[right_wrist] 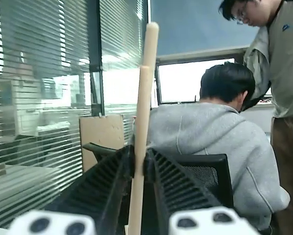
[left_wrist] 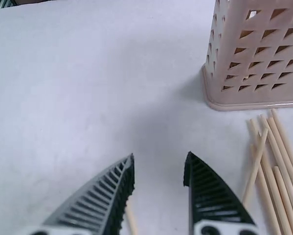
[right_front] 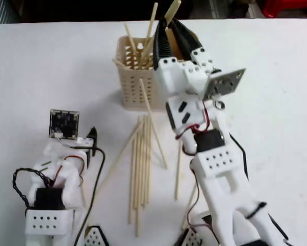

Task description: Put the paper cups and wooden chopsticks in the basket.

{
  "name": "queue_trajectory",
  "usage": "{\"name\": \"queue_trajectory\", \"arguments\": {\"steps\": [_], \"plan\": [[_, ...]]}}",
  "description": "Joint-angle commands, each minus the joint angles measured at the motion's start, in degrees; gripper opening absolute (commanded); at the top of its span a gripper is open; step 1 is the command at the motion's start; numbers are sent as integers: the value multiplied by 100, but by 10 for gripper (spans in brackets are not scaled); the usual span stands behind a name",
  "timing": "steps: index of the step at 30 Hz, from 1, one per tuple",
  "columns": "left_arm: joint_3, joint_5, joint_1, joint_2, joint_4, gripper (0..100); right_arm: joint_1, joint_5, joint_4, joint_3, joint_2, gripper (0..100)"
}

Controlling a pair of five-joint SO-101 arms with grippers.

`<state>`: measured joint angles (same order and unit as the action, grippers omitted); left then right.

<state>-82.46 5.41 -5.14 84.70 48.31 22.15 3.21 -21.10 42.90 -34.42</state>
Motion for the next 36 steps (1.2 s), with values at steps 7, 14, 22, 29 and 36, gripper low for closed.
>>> {"name": "queue_trajectory", "arguments": {"steps": [7, 14, 22, 29, 36], "plan": [[18, 44, -40, 66, -141, 177, -40, -70, 110, -255, 523, 48], [9, 44, -22, 66, -141, 177, -40, -44, 1367, -264, -127, 176], [0, 44, -4, 66, -141, 177, 242, -70, 4198, -255, -2097, 176], [-9, 44, -4, 66, -141, 177, 673, -70, 6826, -211, -2765, 176], [-9, 44, -22, 66, -141, 177, 884, -70, 7240, 571, -2062, 176]]}}
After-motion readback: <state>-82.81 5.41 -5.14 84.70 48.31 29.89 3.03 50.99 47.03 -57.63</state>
